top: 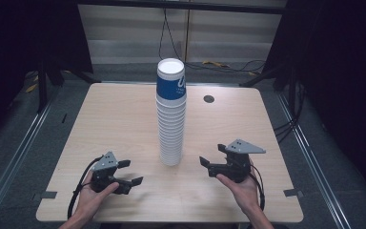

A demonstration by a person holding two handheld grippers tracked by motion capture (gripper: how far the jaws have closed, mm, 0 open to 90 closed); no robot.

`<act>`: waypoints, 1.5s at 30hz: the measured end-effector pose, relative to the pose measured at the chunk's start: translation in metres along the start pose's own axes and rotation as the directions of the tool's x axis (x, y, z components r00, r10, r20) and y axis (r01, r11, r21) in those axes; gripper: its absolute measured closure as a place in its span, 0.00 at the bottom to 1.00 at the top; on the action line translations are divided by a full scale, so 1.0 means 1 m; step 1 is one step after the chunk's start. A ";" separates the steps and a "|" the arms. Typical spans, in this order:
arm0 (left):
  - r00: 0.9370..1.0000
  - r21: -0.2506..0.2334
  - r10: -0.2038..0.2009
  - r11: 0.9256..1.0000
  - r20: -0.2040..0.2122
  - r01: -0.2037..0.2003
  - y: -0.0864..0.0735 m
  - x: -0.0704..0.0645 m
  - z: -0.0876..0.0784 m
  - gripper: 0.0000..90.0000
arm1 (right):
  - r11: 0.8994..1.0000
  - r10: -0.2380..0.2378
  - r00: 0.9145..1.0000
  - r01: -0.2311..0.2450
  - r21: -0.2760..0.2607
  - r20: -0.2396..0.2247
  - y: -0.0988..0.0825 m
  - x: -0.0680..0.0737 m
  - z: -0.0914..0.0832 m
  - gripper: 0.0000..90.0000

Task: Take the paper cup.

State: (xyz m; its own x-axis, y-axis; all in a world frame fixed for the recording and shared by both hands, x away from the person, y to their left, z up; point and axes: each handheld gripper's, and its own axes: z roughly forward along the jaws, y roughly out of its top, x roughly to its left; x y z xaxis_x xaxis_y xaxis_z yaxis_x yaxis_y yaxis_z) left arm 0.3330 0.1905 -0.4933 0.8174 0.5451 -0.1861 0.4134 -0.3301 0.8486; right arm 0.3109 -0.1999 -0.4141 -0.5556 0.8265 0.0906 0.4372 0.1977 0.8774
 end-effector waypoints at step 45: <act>1.000 0.015 0.007 1.000 0.008 -0.007 0.001 -0.001 0.000 0.18 | 0.979 -0.154 0.977 0.131 -0.155 -0.147 0.113 0.016 -0.008 0.20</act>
State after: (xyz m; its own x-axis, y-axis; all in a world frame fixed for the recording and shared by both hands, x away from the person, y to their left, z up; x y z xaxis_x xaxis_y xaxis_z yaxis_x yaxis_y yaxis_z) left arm 0.3326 0.1898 -0.4924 0.8234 0.5366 -0.1845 0.4137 -0.3451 0.8425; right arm 0.3455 -0.1684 -0.3095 -0.7139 0.6999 0.0229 0.2459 0.2200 0.9440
